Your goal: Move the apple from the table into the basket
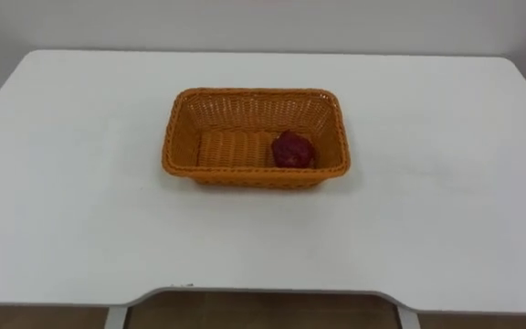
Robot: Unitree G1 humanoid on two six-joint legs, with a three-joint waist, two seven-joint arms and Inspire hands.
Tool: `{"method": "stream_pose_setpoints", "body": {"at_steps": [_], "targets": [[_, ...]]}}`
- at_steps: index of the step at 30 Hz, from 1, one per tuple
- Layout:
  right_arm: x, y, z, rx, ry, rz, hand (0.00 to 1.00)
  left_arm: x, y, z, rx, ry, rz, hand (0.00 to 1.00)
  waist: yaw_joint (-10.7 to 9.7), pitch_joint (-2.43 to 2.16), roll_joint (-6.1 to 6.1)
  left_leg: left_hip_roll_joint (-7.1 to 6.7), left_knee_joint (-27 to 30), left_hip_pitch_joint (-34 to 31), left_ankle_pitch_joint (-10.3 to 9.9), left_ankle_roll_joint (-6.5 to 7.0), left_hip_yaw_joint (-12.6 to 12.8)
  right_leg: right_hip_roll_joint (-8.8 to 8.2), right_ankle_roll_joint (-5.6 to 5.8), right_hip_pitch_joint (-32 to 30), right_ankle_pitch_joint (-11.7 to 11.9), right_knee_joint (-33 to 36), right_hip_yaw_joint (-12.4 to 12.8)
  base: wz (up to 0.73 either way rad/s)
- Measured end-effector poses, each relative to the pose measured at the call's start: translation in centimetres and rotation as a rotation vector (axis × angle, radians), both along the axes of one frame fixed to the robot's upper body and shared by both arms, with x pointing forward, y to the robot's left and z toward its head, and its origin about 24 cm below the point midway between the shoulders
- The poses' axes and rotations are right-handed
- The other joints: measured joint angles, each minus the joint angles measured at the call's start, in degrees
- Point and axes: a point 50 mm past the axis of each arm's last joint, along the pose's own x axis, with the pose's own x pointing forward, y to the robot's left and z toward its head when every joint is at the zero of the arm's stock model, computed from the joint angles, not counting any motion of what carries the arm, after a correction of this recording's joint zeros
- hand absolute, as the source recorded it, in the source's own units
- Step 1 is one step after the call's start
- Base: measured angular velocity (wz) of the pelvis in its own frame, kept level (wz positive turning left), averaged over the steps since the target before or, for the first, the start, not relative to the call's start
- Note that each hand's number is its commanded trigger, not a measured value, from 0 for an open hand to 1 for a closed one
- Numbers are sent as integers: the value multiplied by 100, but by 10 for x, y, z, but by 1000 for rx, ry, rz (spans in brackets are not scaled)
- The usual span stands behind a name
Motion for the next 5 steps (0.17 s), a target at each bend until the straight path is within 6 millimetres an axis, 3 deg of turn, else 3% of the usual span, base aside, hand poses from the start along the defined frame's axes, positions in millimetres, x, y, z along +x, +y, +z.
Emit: {"method": "stream_pose_setpoints", "body": {"at_steps": [5], "targets": [[-1,1,0,20,7,33,0,1,-1,0,-3,3,-6,0,2,-6,49,2,5,3,0,-1,-1,3,0,-5,0,7,11,0]]}}
